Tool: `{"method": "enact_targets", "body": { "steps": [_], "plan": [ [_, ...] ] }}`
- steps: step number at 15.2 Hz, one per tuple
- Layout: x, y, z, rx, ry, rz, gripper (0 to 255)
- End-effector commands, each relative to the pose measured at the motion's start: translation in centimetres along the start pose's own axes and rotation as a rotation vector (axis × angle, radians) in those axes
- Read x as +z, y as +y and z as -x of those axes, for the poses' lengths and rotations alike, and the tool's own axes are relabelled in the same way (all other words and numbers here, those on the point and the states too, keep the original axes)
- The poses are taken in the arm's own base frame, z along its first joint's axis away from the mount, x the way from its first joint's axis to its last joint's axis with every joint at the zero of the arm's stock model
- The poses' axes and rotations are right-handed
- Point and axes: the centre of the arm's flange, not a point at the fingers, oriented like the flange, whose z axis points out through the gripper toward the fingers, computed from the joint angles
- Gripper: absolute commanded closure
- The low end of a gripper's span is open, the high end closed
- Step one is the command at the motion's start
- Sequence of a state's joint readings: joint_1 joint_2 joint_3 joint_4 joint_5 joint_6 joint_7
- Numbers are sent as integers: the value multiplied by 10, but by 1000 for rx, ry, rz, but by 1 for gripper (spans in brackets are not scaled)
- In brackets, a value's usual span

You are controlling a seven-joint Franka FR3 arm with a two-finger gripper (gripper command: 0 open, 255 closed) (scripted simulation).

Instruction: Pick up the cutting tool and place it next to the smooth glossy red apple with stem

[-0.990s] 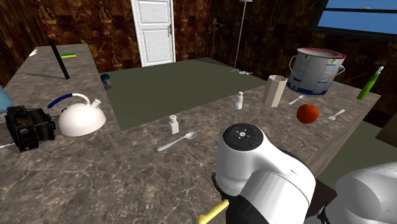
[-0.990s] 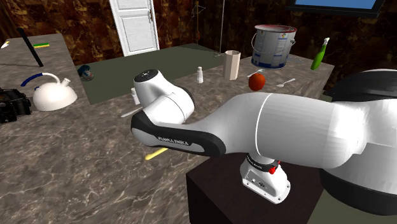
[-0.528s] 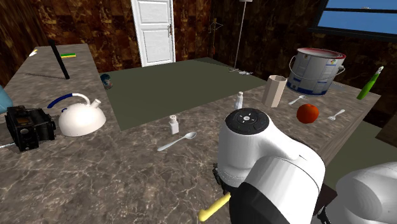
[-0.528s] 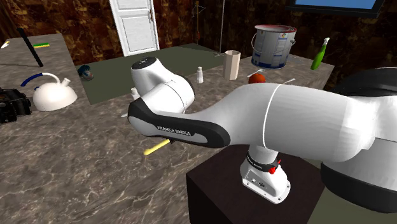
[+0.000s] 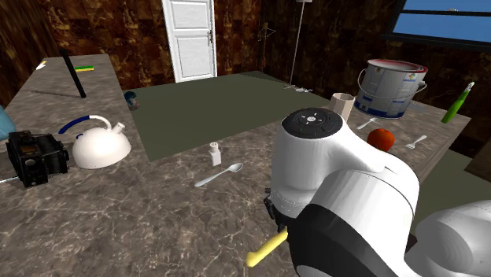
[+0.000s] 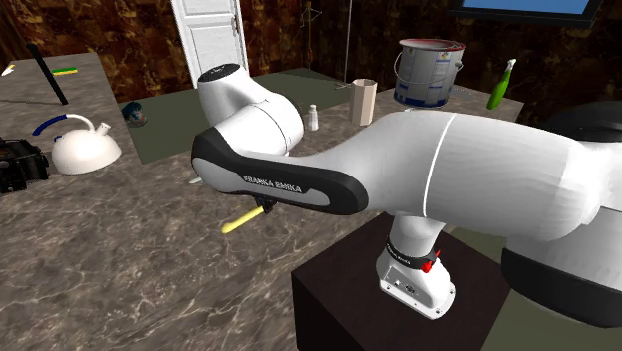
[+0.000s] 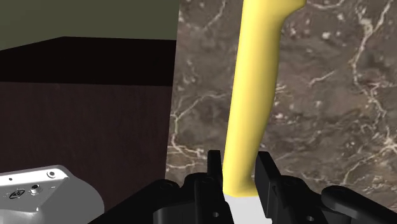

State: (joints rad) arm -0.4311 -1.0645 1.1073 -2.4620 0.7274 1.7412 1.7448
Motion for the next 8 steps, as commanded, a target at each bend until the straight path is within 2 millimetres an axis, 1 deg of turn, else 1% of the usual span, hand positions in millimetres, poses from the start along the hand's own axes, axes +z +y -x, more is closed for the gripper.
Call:
{"method": "enact_targets", "body": {
  "steps": [1, 8],
  "plan": [
    [-11, 0, -3, 0, 0, 0, 255],
    [-47, -3, -9, 0, 0, 0, 255]
  ]
}}
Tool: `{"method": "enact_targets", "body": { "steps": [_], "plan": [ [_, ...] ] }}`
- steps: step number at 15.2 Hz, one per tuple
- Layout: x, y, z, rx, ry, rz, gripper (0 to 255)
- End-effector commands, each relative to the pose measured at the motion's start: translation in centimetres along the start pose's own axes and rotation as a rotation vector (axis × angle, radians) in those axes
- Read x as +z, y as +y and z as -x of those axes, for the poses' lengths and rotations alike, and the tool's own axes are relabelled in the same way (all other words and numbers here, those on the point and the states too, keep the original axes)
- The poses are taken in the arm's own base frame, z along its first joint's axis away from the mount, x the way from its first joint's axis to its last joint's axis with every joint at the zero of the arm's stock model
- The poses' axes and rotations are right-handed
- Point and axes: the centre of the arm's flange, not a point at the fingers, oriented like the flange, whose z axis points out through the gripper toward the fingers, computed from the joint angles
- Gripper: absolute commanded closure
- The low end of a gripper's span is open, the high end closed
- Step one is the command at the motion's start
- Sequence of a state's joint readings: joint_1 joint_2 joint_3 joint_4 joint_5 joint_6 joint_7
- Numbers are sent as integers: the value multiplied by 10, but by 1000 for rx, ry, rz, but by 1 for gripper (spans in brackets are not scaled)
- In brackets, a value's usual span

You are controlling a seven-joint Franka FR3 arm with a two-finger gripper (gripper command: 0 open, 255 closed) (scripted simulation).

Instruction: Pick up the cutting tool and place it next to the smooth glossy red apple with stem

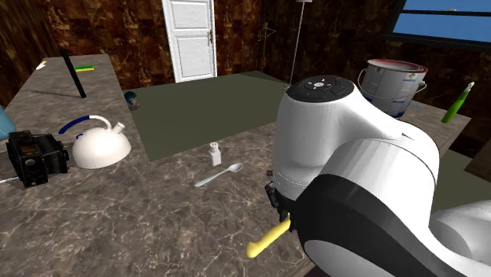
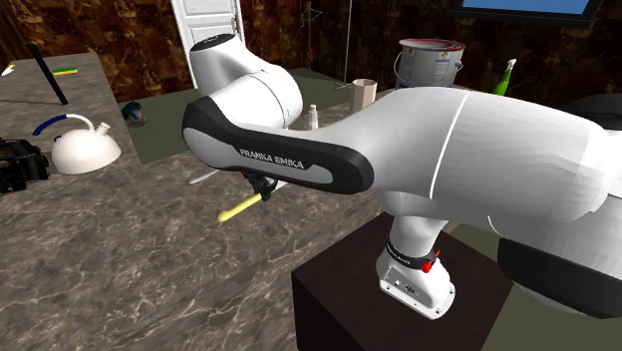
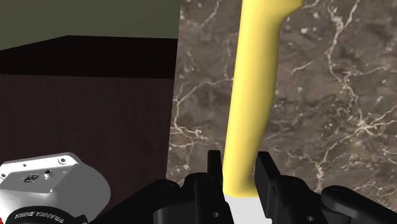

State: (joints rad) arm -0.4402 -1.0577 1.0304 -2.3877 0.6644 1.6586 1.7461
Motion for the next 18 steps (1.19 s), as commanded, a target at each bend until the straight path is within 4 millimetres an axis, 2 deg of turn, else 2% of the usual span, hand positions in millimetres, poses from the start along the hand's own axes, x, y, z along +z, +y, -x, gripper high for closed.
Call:
{"method": "enact_targets", "body": {
  "steps": [1, 11, 18],
  "plan": [
    [-11, 1, -3, 0, 0, 0, 255],
    [-62, -2, -12, 0, 0, 0, 255],
    [-45, -27, -99, 0, 0, 0, 255]
  ]
}}
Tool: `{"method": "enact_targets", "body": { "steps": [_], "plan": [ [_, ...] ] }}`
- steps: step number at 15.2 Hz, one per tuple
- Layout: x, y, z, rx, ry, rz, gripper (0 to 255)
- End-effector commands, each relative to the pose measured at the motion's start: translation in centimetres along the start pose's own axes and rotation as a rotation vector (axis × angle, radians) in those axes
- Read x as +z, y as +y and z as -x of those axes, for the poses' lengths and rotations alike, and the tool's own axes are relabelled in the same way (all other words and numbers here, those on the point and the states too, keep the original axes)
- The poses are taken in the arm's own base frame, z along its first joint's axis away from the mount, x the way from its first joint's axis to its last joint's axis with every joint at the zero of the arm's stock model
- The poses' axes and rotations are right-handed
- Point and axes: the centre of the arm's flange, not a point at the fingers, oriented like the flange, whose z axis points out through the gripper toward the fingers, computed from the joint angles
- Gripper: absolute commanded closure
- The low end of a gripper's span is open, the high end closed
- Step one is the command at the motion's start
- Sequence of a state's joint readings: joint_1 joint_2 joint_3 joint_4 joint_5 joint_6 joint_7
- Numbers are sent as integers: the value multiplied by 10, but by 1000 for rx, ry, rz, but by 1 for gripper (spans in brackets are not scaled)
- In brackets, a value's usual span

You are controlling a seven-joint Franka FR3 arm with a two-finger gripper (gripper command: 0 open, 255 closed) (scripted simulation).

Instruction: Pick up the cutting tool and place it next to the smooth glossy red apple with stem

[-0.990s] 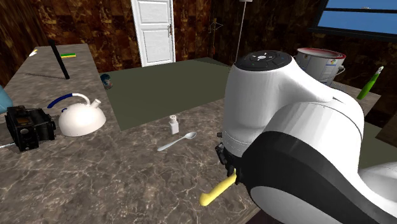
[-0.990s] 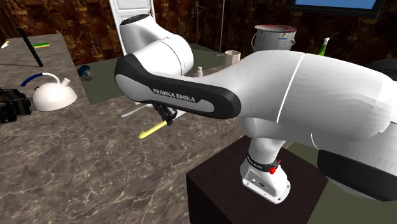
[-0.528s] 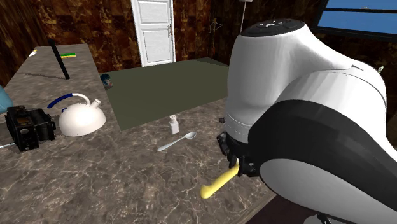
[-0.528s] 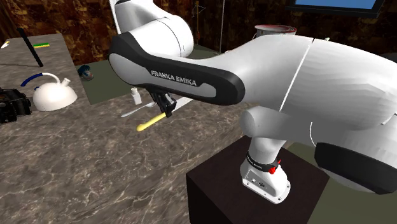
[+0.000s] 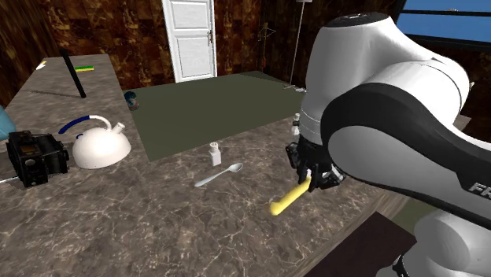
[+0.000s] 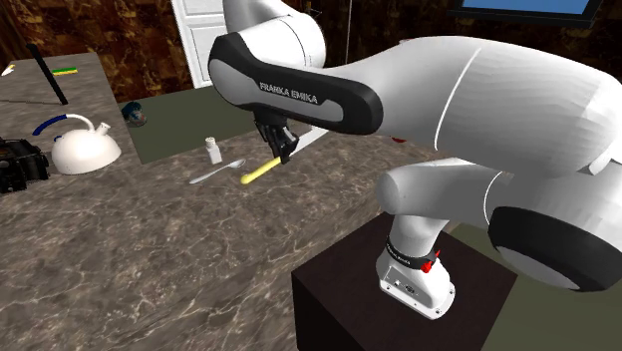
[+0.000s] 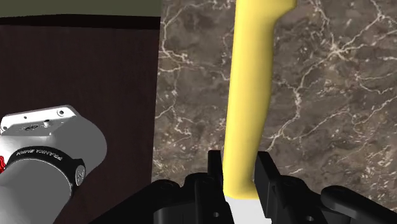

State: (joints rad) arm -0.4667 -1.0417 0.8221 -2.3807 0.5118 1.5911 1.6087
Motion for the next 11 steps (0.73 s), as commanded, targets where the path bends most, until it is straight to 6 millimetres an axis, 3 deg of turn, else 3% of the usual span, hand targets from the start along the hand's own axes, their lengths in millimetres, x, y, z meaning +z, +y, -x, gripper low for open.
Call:
{"method": "enact_targets", "body": {
  "steps": [1, 11],
  "plan": [
    [4, -10, -25, -2, 1, 0, 255],
    [28, -46, -149, -2, 1, 0, 255]
  ]
}}
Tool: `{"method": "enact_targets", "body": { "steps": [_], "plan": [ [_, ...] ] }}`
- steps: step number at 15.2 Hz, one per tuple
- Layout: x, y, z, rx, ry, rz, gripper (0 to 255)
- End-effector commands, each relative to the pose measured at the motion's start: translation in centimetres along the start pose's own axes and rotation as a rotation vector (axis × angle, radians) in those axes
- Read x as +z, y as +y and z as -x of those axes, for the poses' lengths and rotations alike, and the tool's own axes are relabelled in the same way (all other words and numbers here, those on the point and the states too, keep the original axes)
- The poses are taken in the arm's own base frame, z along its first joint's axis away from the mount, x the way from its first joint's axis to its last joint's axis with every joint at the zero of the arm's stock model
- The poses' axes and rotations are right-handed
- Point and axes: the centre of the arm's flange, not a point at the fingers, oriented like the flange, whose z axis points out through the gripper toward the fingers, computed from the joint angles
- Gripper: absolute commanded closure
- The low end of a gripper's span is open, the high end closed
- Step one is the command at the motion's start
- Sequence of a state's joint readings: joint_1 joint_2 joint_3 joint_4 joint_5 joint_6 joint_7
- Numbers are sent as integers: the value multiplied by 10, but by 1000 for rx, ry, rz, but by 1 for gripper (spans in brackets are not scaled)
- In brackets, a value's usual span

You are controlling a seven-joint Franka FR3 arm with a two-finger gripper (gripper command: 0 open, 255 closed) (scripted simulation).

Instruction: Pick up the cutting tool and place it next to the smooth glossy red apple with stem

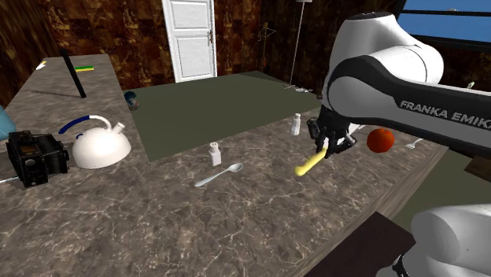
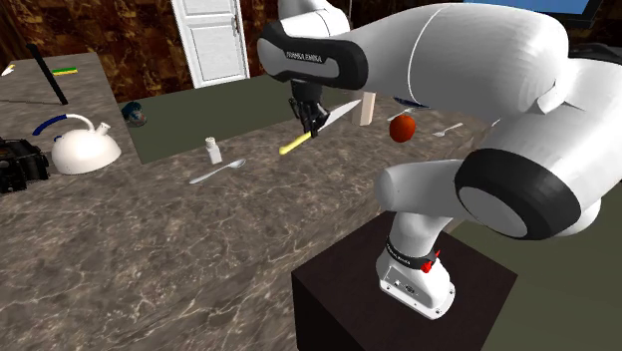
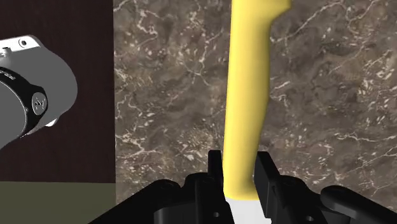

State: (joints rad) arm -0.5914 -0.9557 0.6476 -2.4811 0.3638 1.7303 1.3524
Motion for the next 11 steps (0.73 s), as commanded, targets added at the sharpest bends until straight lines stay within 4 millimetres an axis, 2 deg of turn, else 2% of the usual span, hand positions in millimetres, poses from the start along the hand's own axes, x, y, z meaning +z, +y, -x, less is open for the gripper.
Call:
{"method": "enact_targets", "body": {
  "steps": [1, 11],
  "plan": [
    [6, -9, -23, -2, 1, 0, 255],
    [30, -45, -147, -2, 1, 0, 255]
  ]
}}
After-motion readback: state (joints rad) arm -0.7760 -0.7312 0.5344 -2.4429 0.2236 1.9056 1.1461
